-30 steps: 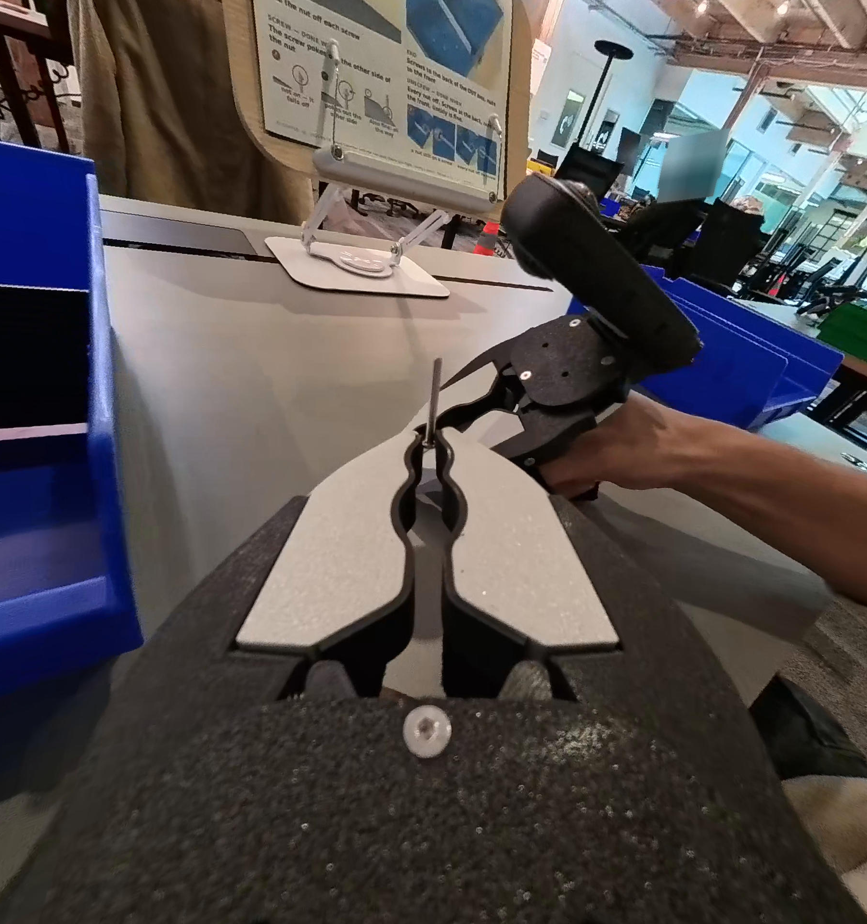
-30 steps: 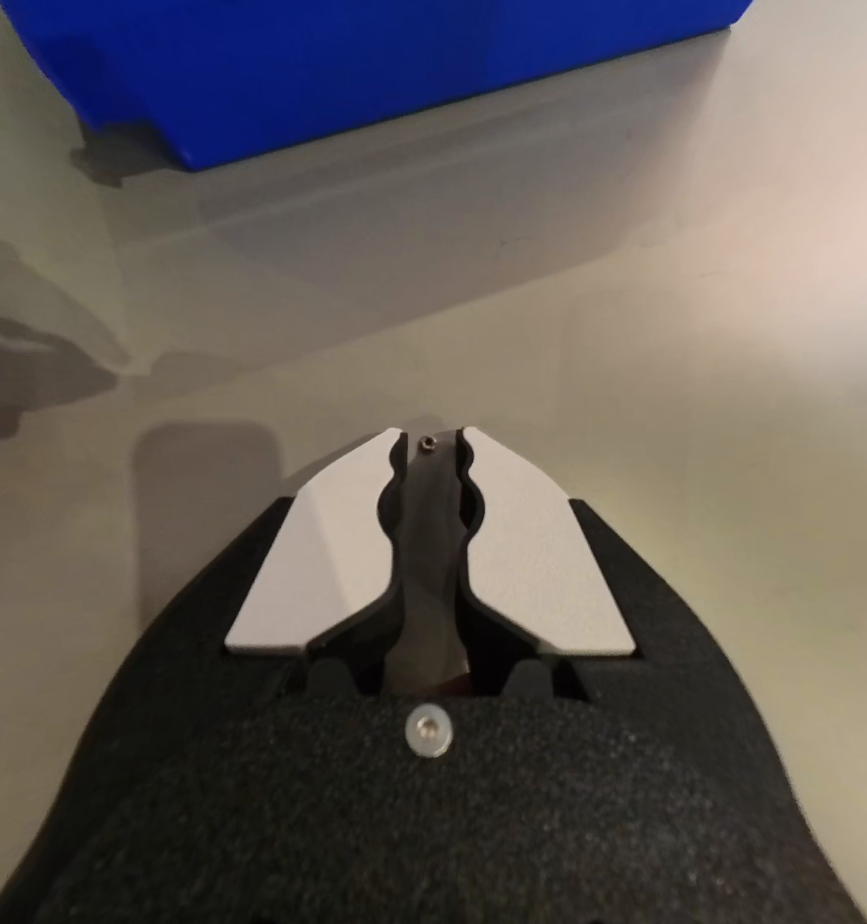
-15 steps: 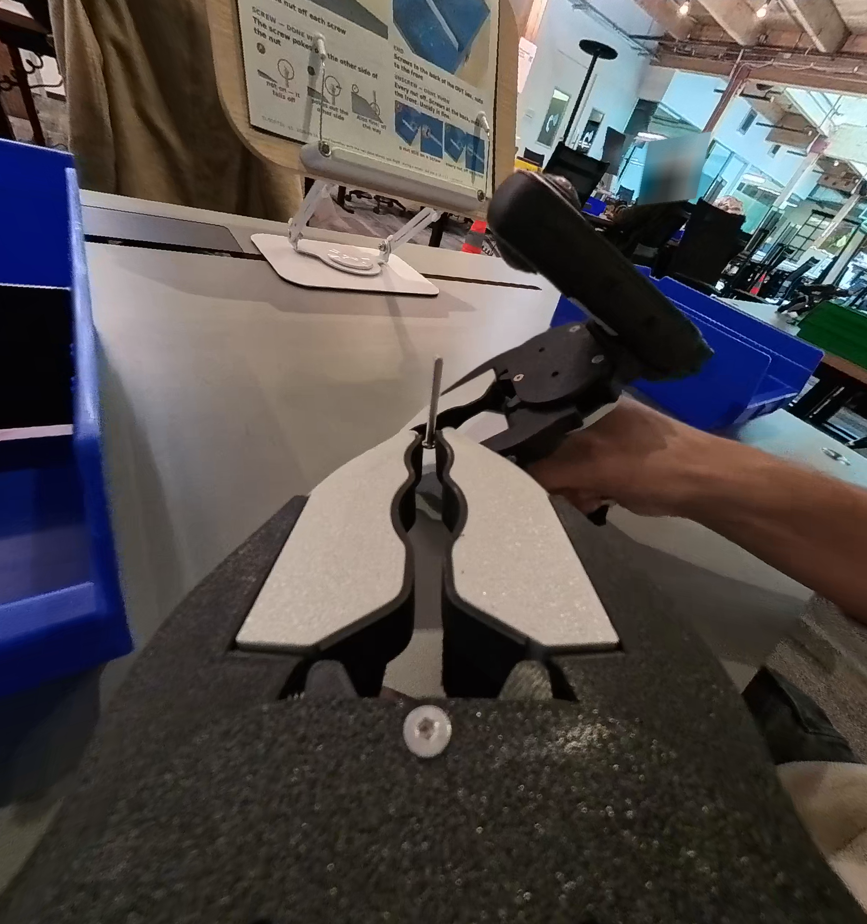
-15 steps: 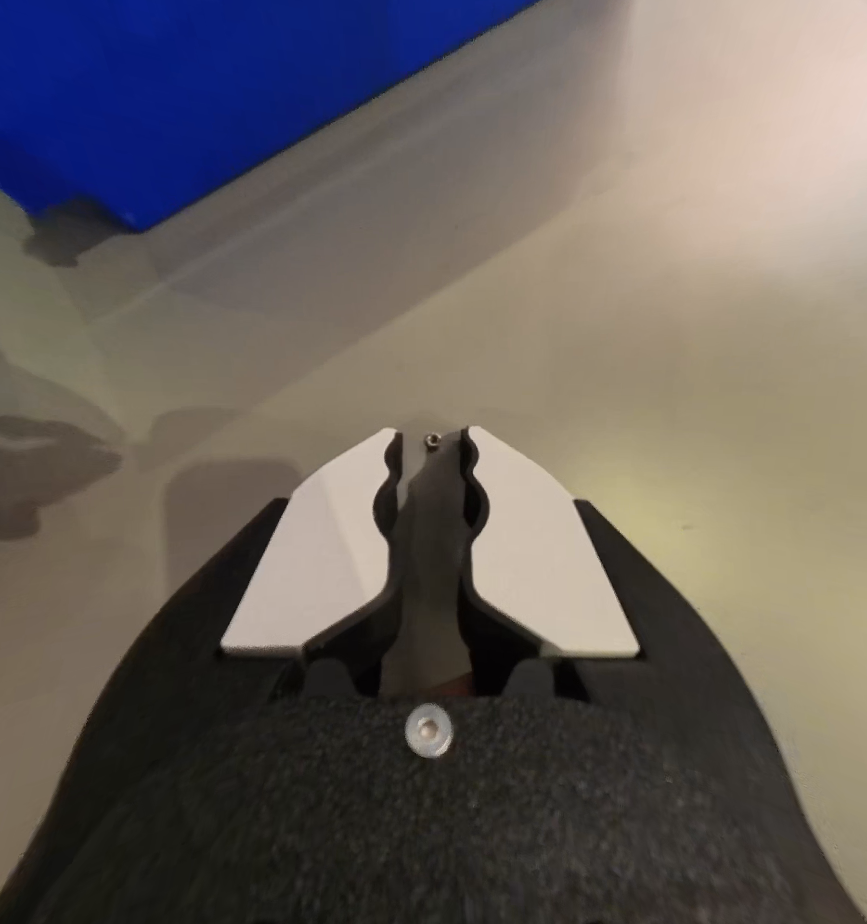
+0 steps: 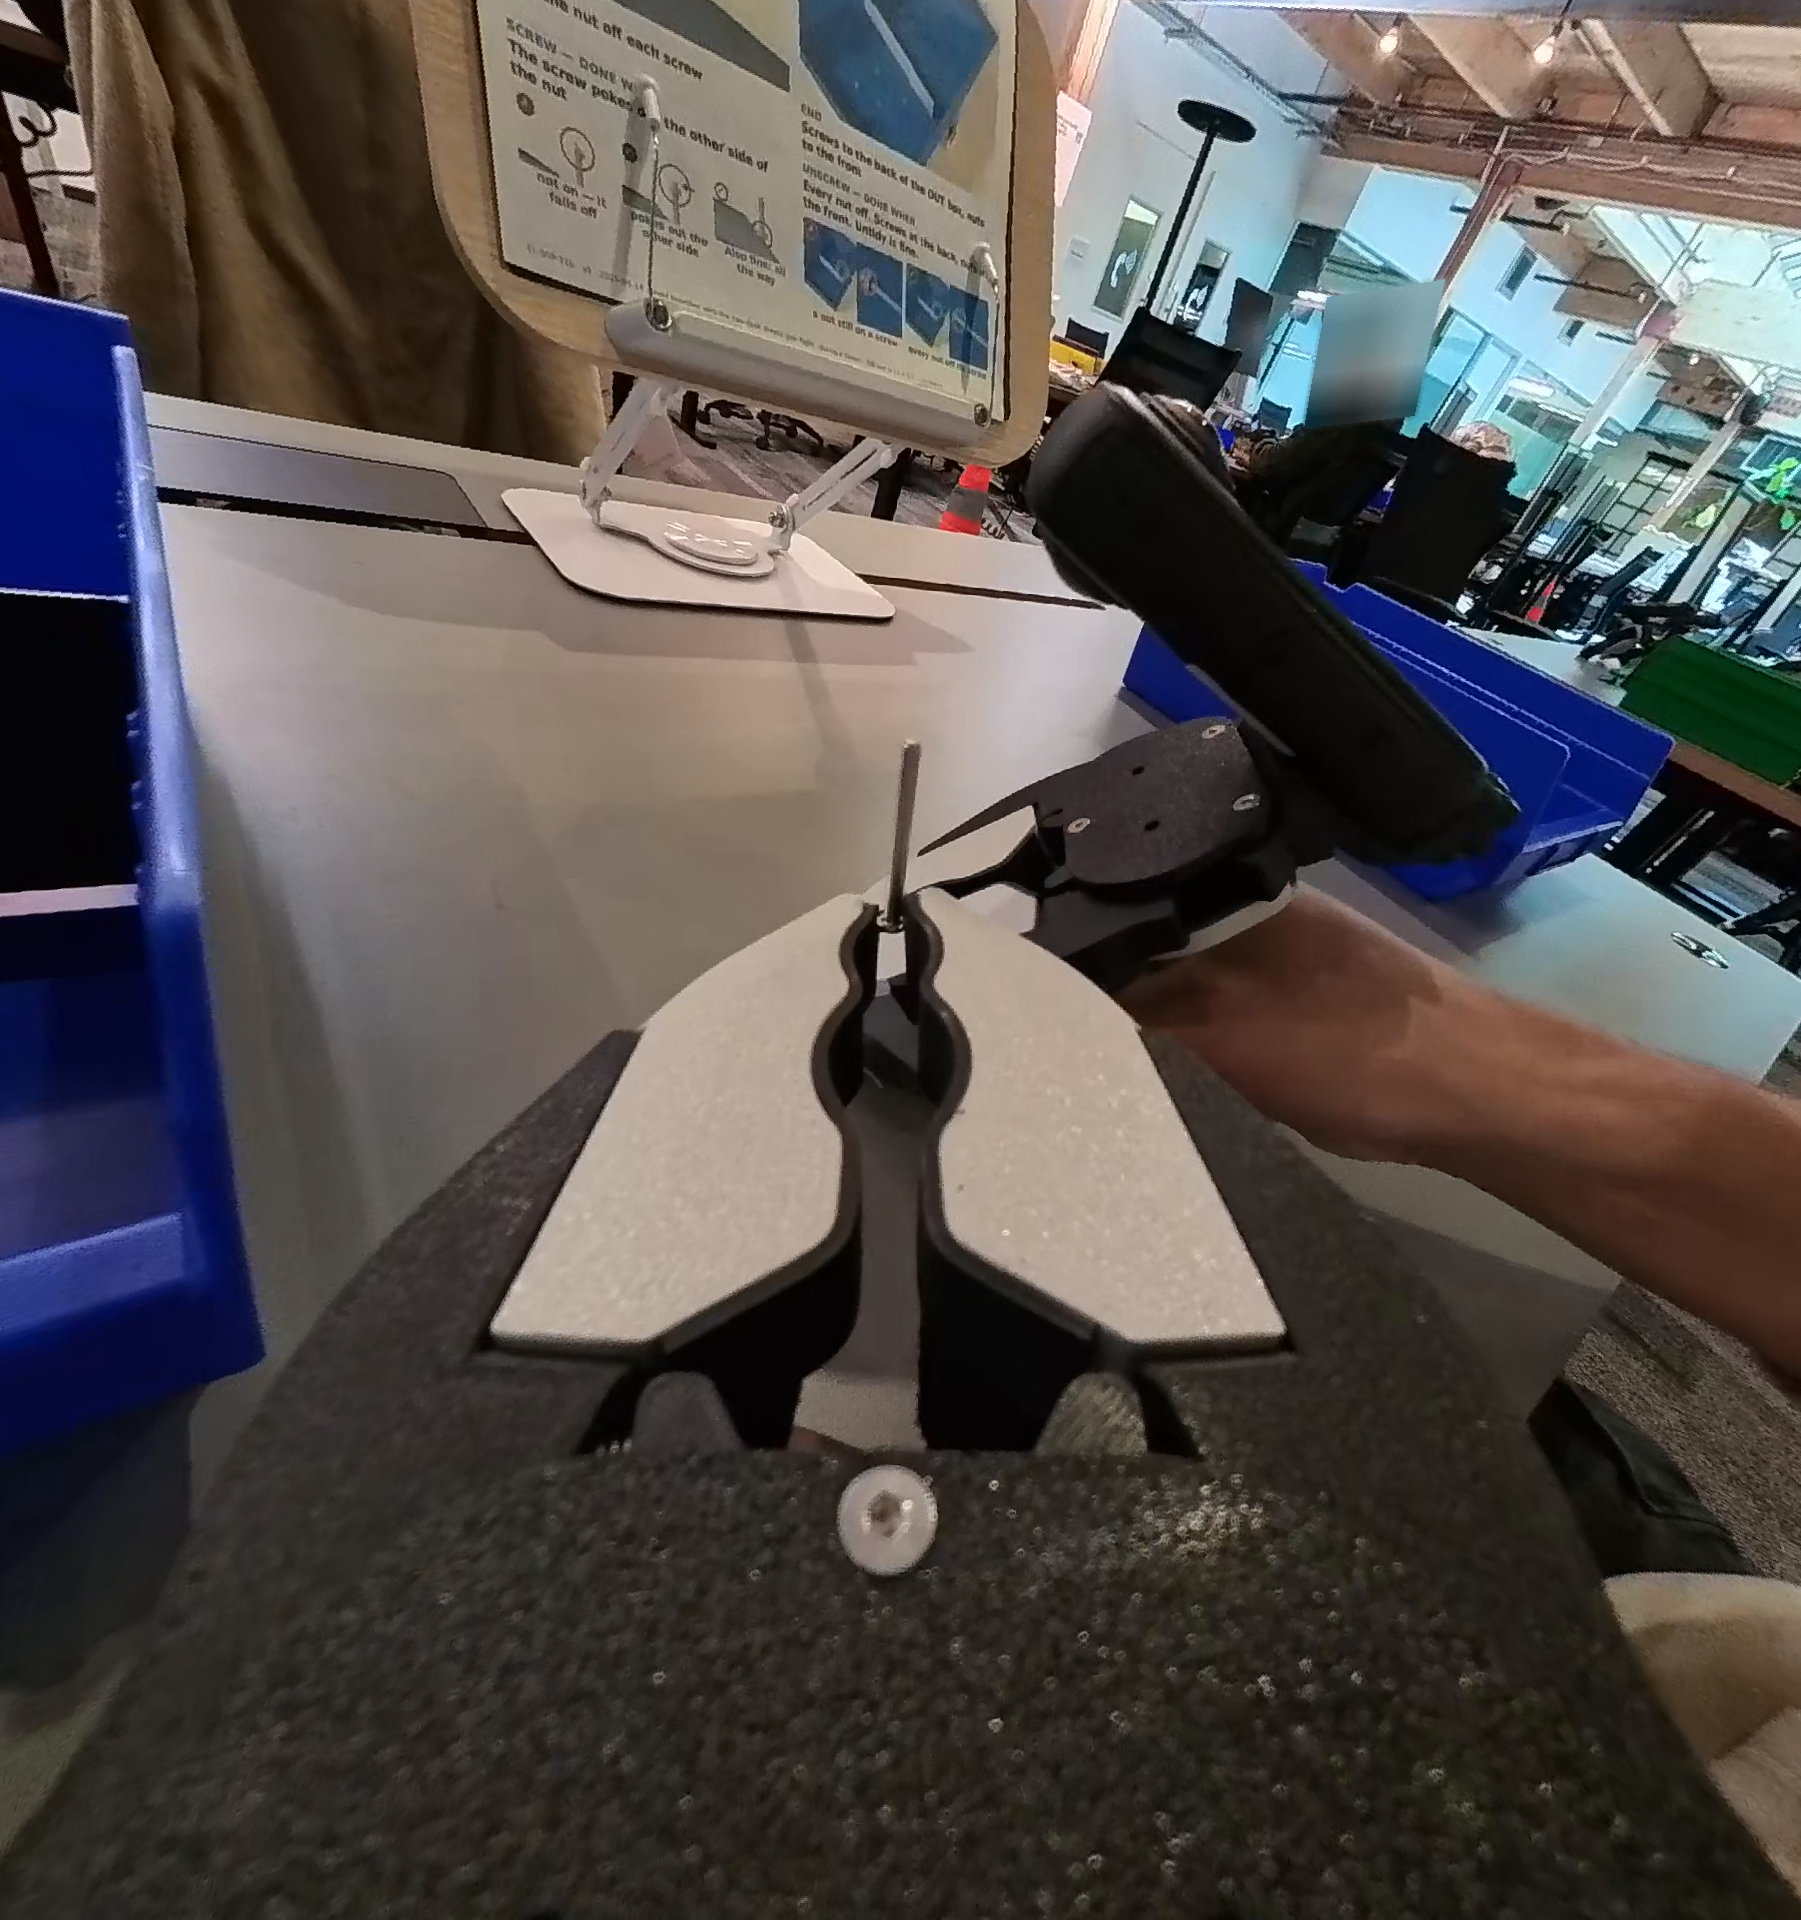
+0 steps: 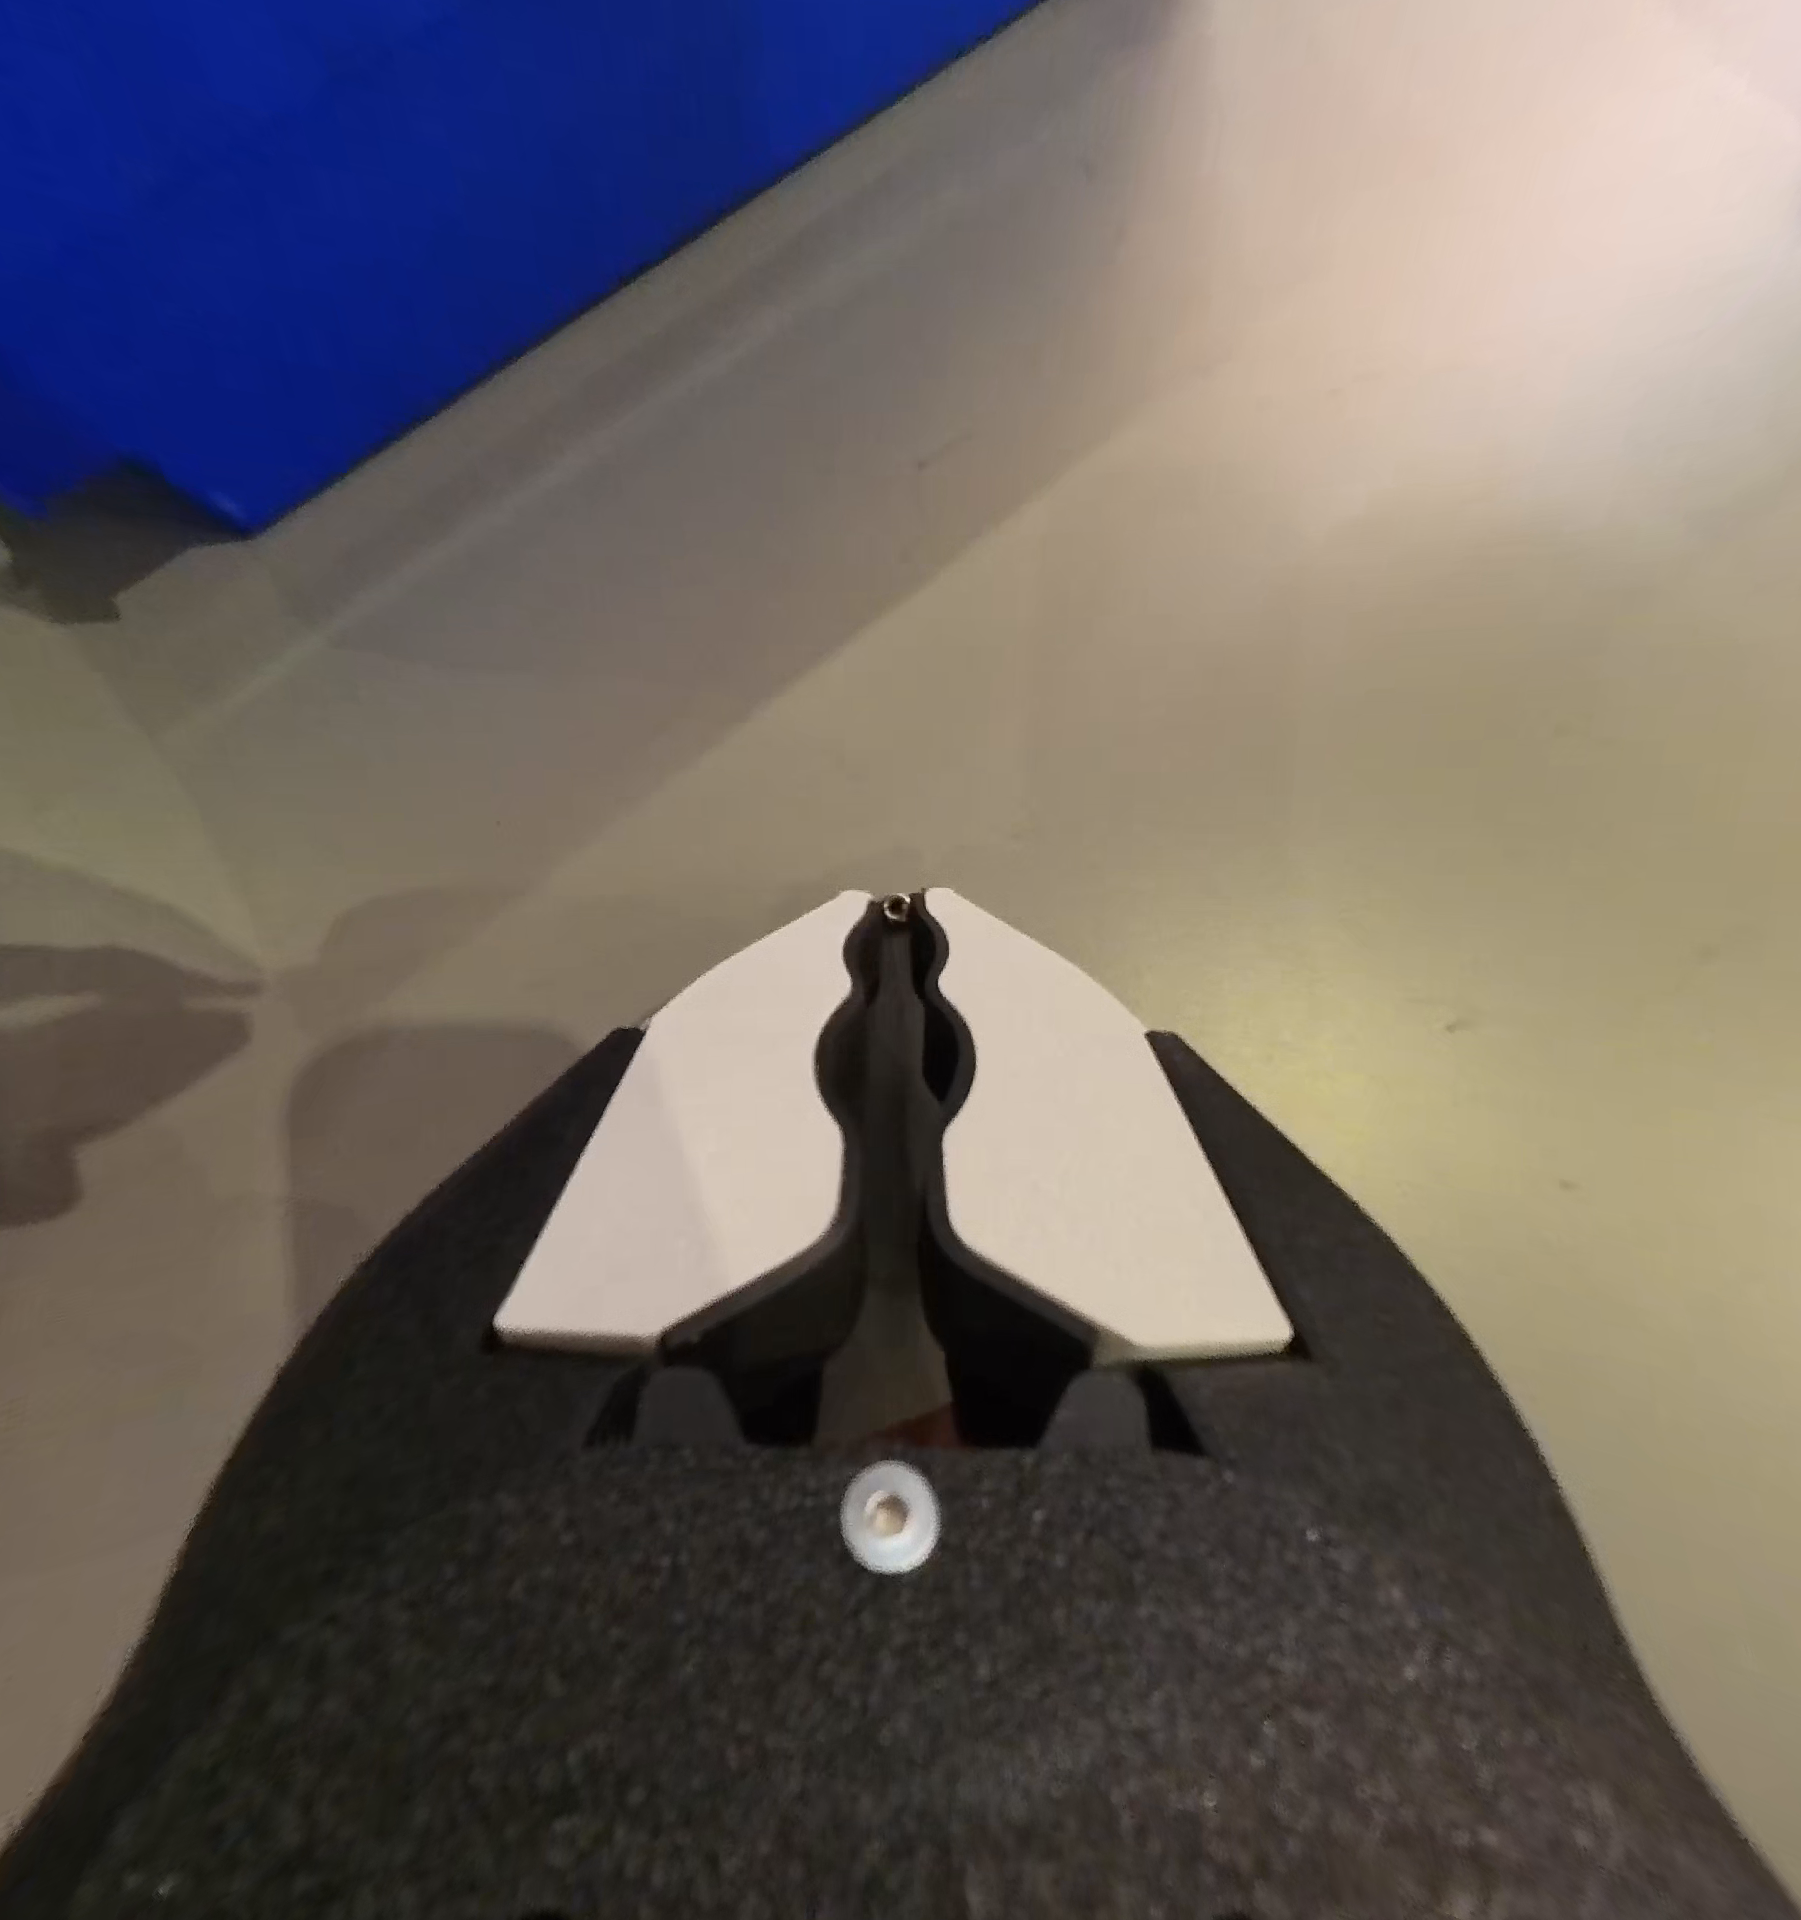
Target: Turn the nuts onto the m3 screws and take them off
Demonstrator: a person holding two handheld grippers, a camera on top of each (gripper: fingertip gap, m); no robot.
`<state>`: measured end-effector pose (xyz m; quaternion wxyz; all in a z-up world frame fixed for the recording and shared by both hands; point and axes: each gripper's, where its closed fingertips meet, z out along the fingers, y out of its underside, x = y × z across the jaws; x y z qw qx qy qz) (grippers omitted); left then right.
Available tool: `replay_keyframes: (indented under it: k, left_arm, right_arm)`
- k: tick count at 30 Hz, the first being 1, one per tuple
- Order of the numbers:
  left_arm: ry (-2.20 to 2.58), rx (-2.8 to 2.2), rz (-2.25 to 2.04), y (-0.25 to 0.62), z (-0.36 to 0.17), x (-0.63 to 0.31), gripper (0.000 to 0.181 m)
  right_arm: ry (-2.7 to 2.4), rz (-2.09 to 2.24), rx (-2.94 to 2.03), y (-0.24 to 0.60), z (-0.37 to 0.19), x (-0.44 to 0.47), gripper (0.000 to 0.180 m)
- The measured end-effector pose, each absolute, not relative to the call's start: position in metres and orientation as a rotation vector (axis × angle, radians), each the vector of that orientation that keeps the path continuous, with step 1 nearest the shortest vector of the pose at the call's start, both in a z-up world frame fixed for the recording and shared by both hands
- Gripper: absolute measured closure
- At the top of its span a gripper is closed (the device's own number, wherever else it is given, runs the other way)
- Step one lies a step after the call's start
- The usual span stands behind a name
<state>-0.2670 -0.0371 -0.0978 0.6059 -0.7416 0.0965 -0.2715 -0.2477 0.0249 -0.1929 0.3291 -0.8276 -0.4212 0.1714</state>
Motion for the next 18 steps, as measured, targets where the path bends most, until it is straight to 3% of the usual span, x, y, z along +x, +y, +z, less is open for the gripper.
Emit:
replay_keyframes:
  k: [8,18]
  left_arm:
    - [0.245,-1.736,-0.616,-0.036,-0.101,-0.264,0.176]
    - [0.111,-1.714,-0.572,-0.05,-0.097,-0.297,0.176]
  right_arm:
    - [-1.114,0.557,-1.99,0.026,-0.159,-0.215,0.176]
    - [-1.479,0.584,-1.895,0.006,-0.181,-0.283,0.161]
